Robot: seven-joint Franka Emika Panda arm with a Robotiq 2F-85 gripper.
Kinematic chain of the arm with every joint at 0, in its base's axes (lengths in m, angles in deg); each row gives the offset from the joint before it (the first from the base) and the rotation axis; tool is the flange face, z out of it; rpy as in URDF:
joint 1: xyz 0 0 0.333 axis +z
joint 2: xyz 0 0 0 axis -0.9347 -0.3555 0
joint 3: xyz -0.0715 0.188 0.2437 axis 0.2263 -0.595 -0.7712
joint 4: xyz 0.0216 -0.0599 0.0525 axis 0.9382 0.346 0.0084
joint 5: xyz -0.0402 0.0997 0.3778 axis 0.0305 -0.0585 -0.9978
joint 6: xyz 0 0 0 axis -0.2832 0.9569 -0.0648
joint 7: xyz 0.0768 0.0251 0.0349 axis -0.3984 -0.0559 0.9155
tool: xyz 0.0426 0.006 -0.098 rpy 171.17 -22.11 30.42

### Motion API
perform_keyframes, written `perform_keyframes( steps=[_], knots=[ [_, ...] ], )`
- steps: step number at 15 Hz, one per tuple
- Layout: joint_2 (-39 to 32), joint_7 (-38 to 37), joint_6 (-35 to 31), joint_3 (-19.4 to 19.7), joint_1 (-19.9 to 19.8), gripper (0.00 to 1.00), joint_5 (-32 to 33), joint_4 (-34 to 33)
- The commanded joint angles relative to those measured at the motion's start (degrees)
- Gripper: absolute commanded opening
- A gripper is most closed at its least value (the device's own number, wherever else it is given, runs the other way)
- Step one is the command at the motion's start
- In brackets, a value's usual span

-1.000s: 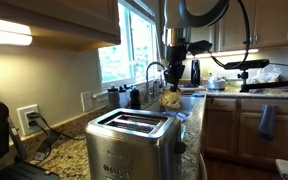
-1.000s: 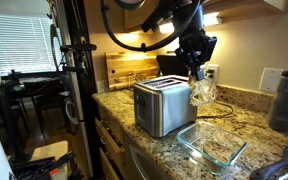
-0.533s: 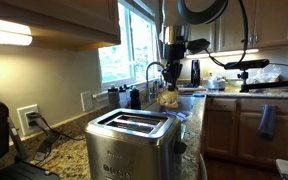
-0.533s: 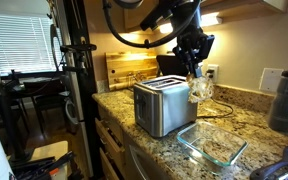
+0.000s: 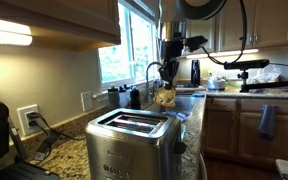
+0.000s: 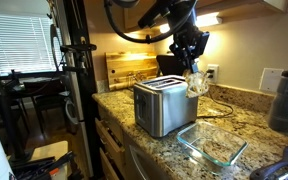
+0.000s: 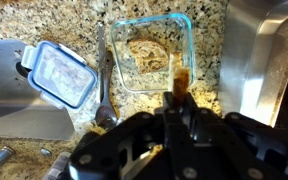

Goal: Pick up a slice of bread from the glass bowl and put it in the toaster.

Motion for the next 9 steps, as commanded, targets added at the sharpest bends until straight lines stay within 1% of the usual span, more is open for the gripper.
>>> perform_keyframes(
  steps=[1, 9],
  knots=[
    [2.5, 1.1, 2.8, -0.4, 0.9, 0.06, -1.1, 0.3],
    [2.3, -0.3, 4.0, -3.2, 3.0, 0.06, -0.6, 0.0]
  ],
)
